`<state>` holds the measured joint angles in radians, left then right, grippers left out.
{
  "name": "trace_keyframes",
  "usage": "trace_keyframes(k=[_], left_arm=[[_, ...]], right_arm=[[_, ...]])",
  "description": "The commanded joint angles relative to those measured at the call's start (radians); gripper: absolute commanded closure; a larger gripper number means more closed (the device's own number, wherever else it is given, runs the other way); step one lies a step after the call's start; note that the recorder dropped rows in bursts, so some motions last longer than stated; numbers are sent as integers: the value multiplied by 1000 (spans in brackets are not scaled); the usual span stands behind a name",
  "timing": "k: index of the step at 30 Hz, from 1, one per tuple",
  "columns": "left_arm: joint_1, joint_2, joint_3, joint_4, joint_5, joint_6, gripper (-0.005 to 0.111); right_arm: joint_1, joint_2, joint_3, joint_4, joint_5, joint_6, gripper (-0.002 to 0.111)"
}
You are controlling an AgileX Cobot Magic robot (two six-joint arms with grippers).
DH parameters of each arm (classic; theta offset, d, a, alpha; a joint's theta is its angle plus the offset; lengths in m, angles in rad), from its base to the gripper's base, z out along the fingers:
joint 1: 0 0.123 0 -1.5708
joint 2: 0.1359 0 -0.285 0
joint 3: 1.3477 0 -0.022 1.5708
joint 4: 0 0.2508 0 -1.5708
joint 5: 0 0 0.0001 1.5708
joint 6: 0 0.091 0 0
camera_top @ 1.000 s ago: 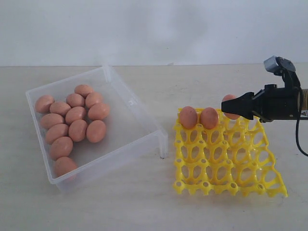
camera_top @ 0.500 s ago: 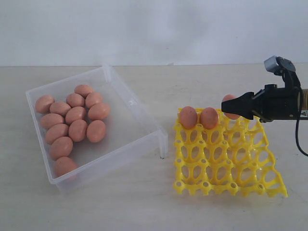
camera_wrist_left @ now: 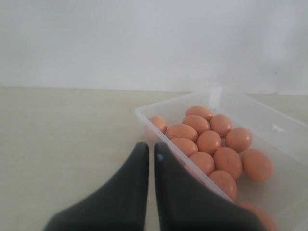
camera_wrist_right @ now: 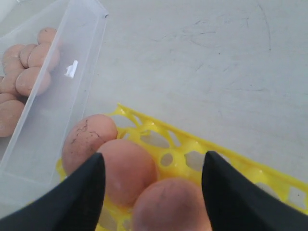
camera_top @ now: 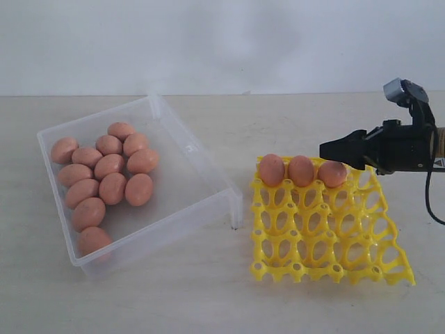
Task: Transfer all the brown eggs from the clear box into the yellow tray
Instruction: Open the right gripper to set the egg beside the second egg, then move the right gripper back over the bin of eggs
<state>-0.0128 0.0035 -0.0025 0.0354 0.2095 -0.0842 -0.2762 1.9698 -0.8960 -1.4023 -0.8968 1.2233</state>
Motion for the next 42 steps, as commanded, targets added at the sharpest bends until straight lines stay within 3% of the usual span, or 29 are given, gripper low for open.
trace_keyframes(k=[1,5,8,10,11,16,20,25,28,30,33,37,40,42], left_arm=[[2,-3,3,1,-1,-2,103],[2,-3,3,1,-1,-2,103],[2,-3,3,1,-1,-2,103],[2,-3,3,1,-1,-2,103],[2,-3,3,1,-1,-2,103],[2,-3,3,1,-1,-2,103],[2,-3,3,1,-4,-2,103],[2,-3,3,1,-4,-2,103],[2,-3,3,1,-4,-2,103],[2,-3,3,1,-4,-2,103],[2,-3,3,1,1,-2,103],[2,-3,3,1,1,-2,103],[2,-3,3,1,1,-2,103],[2,-3,3,1,1,-2,103]], right_arm=[[-3,-4,-1,13,16,0,56],[-3,-4,-1,63,-8,14,61],[-3,-16,-5,87,-104,43,83],[-3,-40,-5,90,-170,14,106],[-3,-52,-5,93,-192,7,108],[48,-146,-16,144,-214,-4,108],[189,-211,-66,49,-130,1,108],[550,-235,-179,-342,332,252,108],[747,-218,-203,-342,647,341,108],[829,-203,-229,-342,754,386,108],[896,-172,-270,-342,777,480,108],[907,-86,-291,-342,772,616,108],[902,-50,-295,-342,631,627,108],[905,-50,-295,-342,472,494,108]])
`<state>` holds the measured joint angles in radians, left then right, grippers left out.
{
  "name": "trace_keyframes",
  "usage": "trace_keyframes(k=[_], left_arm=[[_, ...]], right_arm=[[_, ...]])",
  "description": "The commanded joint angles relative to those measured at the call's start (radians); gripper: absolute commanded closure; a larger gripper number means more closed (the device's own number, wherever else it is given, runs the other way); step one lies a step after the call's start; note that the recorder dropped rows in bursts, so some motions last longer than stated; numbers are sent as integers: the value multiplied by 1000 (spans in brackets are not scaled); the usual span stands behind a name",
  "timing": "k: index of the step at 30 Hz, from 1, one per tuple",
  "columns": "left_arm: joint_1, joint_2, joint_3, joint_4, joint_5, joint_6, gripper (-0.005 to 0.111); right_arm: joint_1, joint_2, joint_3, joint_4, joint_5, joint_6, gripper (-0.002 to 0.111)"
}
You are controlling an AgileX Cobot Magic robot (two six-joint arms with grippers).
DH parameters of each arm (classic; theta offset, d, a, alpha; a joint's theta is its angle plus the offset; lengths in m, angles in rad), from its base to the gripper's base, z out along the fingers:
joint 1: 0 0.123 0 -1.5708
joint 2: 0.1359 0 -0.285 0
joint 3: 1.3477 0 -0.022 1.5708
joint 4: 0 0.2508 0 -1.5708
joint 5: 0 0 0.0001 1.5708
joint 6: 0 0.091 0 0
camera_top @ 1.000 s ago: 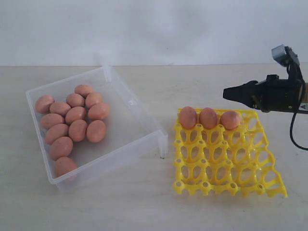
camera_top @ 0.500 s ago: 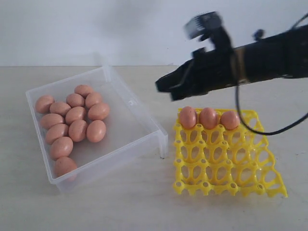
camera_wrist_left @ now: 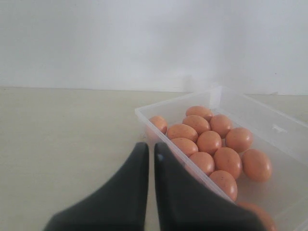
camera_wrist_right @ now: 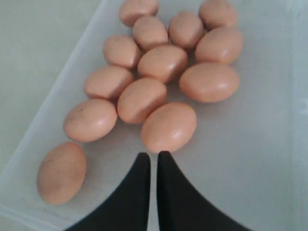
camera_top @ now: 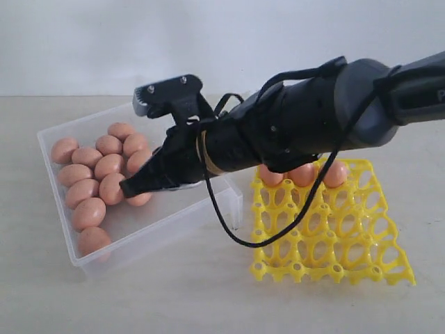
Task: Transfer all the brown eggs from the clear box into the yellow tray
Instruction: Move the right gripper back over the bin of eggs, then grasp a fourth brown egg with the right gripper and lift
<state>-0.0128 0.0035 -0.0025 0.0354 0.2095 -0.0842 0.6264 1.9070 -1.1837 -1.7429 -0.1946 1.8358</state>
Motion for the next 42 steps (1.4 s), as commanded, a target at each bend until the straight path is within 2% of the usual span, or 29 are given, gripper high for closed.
trace_keyframes(k=[1,3,5,9,12,14,16,19,21,25,27,28,31,33,39,41,42], left_arm=[[2,-3,3,1,1,-2,103],[2,-3,3,1,-1,-2,103],[2,-3,3,1,-1,-2,103],[2,-3,3,1,-1,-2,103],[2,-3,3,1,-1,-2,103],[2,-3,3,1,-1,-2,103],[2,-3,3,1,1,-2,103],[2,-3,3,1,1,-2,103],[2,-3,3,1,1,-2,103],[2,-3,3,1,1,-2,103],[2,-3,3,1,1,-2,103],[2,-3,3,1,-2,-2,103],[2,-3,3,1,-4,-2,103],[2,-3,3,1,-3,-2,103],[2,-3,3,1,-3,-2,103],[2,-3,3,1,-3,-2,103],[2,-3,3,1,-3,-2,103]], right_arm=[[11,8,-7,-1,-327,-227,108],[26,-5,-7,-1,-385,-334,108],[53,-32,-7,-1,-321,-389,108],[128,-89,-7,-1,111,-426,108],[189,-112,-7,-1,492,-594,108],[218,-112,-29,106,719,-824,108],[216,-103,-66,306,908,-1095,108],[135,-101,-141,647,1063,-1319,108],[63,-101,-200,968,1089,-1489,108],[-67,-97,-334,1726,1117,-2017,108],[-98,-81,-367,1991,1105,-2154,108],[-98,-68,-377,2069,1076,-2184,108],[-94,-17,-393,2119,966,-2162,108],[-94,19,-393,2165,935,-2127,101],[-94,121,-395,2370,904,-2112,53],[-94,151,-395,2459,859,-2063,44],[-94,163,-395,2501,840,-2049,44]])
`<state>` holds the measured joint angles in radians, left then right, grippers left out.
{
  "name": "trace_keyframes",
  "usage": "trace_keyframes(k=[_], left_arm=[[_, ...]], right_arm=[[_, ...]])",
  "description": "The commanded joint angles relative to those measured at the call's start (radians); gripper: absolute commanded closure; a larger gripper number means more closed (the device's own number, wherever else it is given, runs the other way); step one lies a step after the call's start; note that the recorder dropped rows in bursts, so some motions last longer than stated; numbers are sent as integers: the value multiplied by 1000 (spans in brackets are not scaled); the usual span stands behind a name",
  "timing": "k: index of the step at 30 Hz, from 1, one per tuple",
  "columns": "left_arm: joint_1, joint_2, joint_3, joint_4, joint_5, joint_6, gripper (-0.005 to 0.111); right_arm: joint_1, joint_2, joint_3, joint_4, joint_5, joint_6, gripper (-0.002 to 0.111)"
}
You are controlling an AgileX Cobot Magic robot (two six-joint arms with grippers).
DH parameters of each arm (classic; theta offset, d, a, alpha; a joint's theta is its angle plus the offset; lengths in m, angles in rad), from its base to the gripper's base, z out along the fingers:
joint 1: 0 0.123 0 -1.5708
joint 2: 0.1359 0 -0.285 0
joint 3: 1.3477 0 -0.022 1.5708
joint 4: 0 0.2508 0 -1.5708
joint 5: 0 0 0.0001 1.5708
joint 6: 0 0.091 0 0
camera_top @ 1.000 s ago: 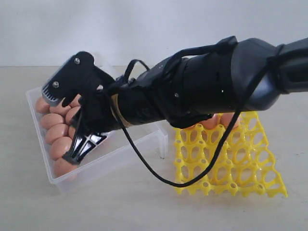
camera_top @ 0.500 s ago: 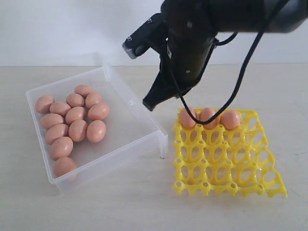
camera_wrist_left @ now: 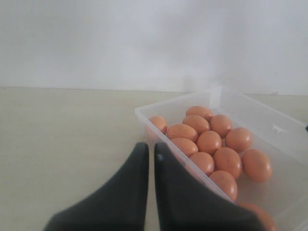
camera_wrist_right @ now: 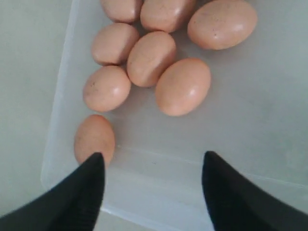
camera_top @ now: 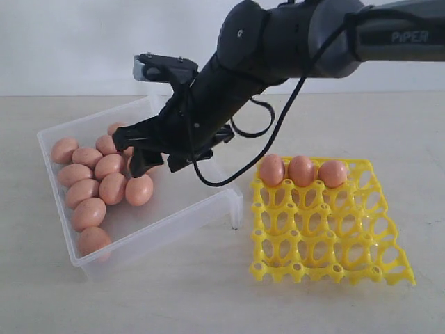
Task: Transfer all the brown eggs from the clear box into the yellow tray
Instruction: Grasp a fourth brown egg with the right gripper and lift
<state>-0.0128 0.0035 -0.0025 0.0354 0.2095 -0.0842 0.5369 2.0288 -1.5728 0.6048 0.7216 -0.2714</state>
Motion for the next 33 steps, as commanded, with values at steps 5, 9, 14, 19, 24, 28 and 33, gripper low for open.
trace_keyframes(k=[5,9,14,19,24,28,33], left_arm=[[2,-3,3,1,-3,-2,103],[2,-3,3,1,-3,-2,103],[2,-3,3,1,-3,-2,103],[2,-3,3,1,-3,-2,103],[2,-3,3,1,-3,-2,103],[2,-3,3,1,-3,-2,103],[2,-3,3,1,-3,-2,103]], right_arm=[[-5,100,-6,275,-206,116,46],[-5,146,-6,288,-253,140,46],[-5,217,-6,299,-311,177,46],[-5,281,-62,304,-295,176,46],[-5,307,-104,302,-259,180,84],[-5,303,-104,301,-232,167,105],[-4,206,-104,298,-244,-32,108]])
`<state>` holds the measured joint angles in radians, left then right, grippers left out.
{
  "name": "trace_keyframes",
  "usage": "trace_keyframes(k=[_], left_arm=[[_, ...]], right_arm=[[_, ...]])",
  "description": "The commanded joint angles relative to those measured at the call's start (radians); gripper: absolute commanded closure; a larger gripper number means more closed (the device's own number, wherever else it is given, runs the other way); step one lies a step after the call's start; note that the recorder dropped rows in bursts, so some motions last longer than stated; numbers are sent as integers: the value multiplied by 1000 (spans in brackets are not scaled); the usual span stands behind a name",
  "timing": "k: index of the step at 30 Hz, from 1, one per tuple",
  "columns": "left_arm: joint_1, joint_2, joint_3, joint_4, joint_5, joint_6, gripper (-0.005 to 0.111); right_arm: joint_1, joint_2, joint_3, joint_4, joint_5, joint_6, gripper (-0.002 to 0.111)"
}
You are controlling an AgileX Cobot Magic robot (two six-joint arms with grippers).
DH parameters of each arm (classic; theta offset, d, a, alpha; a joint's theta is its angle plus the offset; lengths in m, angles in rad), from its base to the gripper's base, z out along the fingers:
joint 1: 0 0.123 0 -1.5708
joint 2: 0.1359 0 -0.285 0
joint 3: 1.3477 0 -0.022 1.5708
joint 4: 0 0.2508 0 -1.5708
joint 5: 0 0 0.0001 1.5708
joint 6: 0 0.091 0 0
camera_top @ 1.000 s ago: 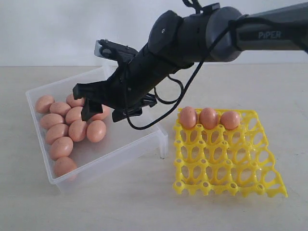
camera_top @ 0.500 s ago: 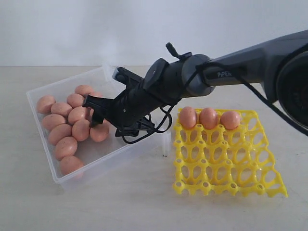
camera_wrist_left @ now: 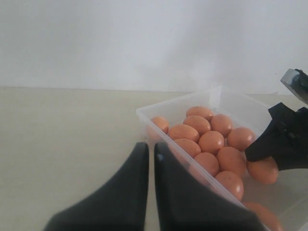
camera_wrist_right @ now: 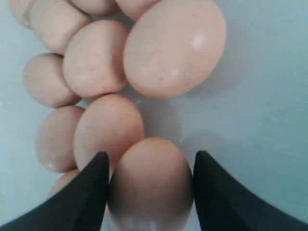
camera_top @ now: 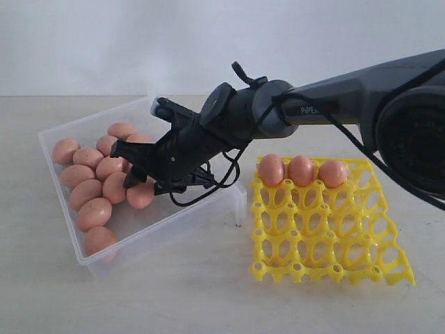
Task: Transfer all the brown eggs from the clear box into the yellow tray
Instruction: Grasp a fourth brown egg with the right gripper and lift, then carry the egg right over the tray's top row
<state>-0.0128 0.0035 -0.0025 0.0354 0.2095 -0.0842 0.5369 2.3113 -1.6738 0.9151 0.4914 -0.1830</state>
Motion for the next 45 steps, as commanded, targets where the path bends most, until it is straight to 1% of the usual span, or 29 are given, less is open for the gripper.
trace_keyframes(k=[1,4,5,7,9,14,20,22,24,28,33,34,35,38,39,41,45], left_arm=[[2,-3,3,1,-3,-2,103],[2,-3,3,1,-3,-2,103],[2,-3,3,1,-3,-2,103],[2,-3,3,1,-3,-2,103],[2,-3,3,1,-3,-2,103],[2,-3,3,1,-3,-2,103],[2,-3,3,1,-3,-2,103],[2,-3,3,1,-3,-2,103],[2,-3,3,1,-3,-2,103],[2,-3,3,1,-3,-2,103],[2,-3,3,1,-3,-2,103],[2,-3,3,1,-3,-2,103],[2,-3,3,1,-3,-2,103],[2,-3,3,1,-3,-2,103],[2,-3,3,1,-3,-2,103],[2,-3,3,1,-3,-2,103],[2,-3,3,1,-3,-2,103]], right_arm=[[-4,-112,-3,-22,-16,-151,108],[10,-187,15,-108,5,-151,108],[27,-231,57,-164,2,-151,108],[46,-281,127,-205,-48,-151,108],[68,-344,217,-217,-141,-149,108],[92,-584,546,-217,-517,-149,108],[59,-842,986,-202,-1043,-171,108],[30,-899,1086,-191,-1146,-172,108],[-9,-928,1164,-191,-1190,-172,108],[-119,-936,1251,-189,-1199,-172,108],[-307,-911,1242,-184,-1145,-166,108],[-340,-901,1229,-194,-1084,-166,108],[-385,-888,1209,-226,-982,-168,108],[-498,-830,1108,-437,-651,-166,108],[-520,-805,1072,-478,-583,-165,108],[-550,-764,1015,-502,-526,-177,108],[-568,-699,911,-593,-400,-317,108]])
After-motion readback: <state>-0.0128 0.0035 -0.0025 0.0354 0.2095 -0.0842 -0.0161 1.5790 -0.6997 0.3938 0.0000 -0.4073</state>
